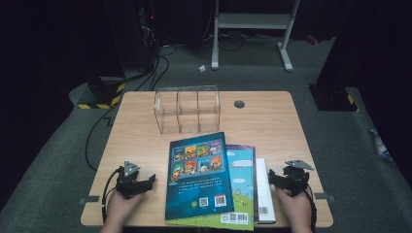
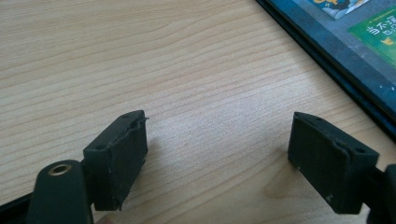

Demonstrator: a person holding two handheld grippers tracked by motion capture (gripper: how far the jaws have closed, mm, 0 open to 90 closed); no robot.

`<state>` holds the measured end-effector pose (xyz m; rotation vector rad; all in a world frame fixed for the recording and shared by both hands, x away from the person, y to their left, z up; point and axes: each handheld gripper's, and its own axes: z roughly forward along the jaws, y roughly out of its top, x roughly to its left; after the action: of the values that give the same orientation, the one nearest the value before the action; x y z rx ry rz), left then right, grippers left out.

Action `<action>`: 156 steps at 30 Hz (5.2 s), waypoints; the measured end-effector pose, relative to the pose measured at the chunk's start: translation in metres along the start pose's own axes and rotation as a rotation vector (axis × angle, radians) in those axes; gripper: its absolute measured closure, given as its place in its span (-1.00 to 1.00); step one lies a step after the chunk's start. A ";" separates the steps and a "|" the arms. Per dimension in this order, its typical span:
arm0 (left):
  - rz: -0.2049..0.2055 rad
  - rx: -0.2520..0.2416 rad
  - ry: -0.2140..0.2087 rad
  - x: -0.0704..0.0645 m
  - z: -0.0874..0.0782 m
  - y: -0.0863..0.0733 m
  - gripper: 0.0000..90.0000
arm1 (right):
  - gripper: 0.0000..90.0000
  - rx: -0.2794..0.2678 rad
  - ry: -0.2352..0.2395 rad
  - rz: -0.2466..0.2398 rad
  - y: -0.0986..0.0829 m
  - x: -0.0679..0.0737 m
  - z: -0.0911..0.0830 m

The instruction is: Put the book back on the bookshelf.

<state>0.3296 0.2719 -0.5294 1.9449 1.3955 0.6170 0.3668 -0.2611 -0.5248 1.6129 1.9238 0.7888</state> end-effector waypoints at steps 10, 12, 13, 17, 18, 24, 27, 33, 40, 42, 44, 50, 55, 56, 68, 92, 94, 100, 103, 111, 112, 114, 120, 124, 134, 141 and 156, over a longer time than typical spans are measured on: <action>0.001 -0.001 0.001 0.000 0.000 0.000 -0.56 | -0.71 0.000 0.000 -0.002 0.000 0.000 0.000; 0.001 -0.001 0.002 0.000 0.000 0.000 -0.56 | -0.71 0.000 0.000 -0.002 0.000 0.000 0.000; 0.001 -0.001 0.002 0.000 0.000 0.000 -0.56 | -0.71 0.000 0.000 -0.001 0.000 0.000 0.000; 0.002 -0.002 0.003 0.000 0.000 0.000 -0.56 | -0.71 -0.001 0.012 -0.010 0.000 0.000 0.000; 0.002 -0.002 0.003 0.000 0.000 0.000 -0.56 | -0.71 0.001 0.016 -0.013 0.000 -0.001 0.000; 0.004 0.000 0.001 0.000 0.001 0.001 -0.57 | -0.71 -0.002 0.028 -0.014 0.000 -0.002 -0.001; 0.005 0.000 0.001 0.000 0.001 0.001 -0.57 | -0.70 -0.015 0.033 -0.010 -0.001 -0.003 -0.003; 0.005 0.000 0.000 0.000 0.001 0.001 -0.57 | -0.70 -0.043 0.042 -0.014 -0.001 -0.004 -0.007; 0.005 -0.002 0.000 0.000 0.001 0.001 -0.57 | -0.69 -0.057 0.043 -0.020 -0.001 -0.004 -0.008; 0.004 -0.003 0.000 0.000 0.001 0.001 -0.56 | -0.69 -0.064 0.043 -0.022 -0.001 -0.004 -0.009; 0.002 -0.003 0.001 0.000 0.001 0.001 -0.56 | -0.68 -0.071 0.046 -0.026 -0.001 -0.004 -0.010; -0.009 -0.005 0.007 0.000 0.000 0.001 -0.51 | -0.67 -0.100 0.043 -0.054 -0.002 -0.003 -0.014; -0.011 -0.004 0.011 0.000 0.000 0.000 -0.51 | -0.68 -0.107 0.046 -0.072 -0.002 -0.002 -0.017; -0.011 -0.004 0.011 0.000 0.000 0.000 -0.52 | -0.68 -0.106 0.044 -0.078 -0.001 -0.001 -0.018; 0.000 0.003 0.003 -0.001 0.000 0.000 -0.59 | -0.67 -0.166 0.073 -0.097 0.006 0.005 -0.032; -0.002 0.011 0.004 -0.002 -0.003 -0.003 -0.67 | -0.70 -0.247 0.113 -0.146 0.034 0.033 -0.056; -0.002 0.009 0.005 -0.002 -0.003 -0.003 -0.67 | -0.70 -0.254 0.118 -0.144 0.035 0.036 -0.057; 0.009 0.009 -0.009 -0.003 -0.003 -0.003 -0.67 | -0.70 -0.286 0.165 -0.181 0.045 0.055 -0.068; 0.015 0.010 -0.008 -0.003 -0.003 -0.003 -0.66 | -0.70 -0.285 0.190 -0.189 0.047 0.062 -0.069; 0.027 0.011 -0.022 -0.004 -0.002 -0.002 -0.67 | -0.69 -0.290 0.233 -0.239 0.052 0.081 -0.074; 0.027 0.011 -0.022 -0.004 -0.002 -0.002 -0.67 | -0.69 -0.293 0.237 -0.244 0.054 0.084 -0.075; 0.029 0.009 -0.026 -0.004 -0.001 -0.001 -0.67 | -0.69 -0.297 0.243 -0.260 0.060 0.088 -0.076; 0.039 0.007 -0.029 -0.005 -0.002 -0.002 -0.65 | -0.69 -0.278 0.292 -0.294 0.066 0.105 -0.077; 0.033 0.023 -0.025 -0.005 -0.003 0.002 -0.61 | -0.69 -0.265 0.319 -0.323 0.062 0.114 -0.074; 0.005 -0.069 -0.132 -0.039 -0.005 0.026 -0.60 | -0.69 -0.250 0.341 -0.315 0.048 0.113 -0.077; 0.049 -0.024 -0.190 -0.055 -0.004 0.021 -0.62 | -0.71 -0.234 0.352 -0.292 0.040 0.111 -0.077; -0.024 -0.012 -0.347 -0.068 0.002 0.018 -0.67 | -0.70 -0.217 0.370 -0.303 0.035 0.125 -0.071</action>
<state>0.3209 0.2034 -0.5180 1.9129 1.1913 0.2584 0.3204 -0.1412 -0.4516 1.0687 2.1756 1.1782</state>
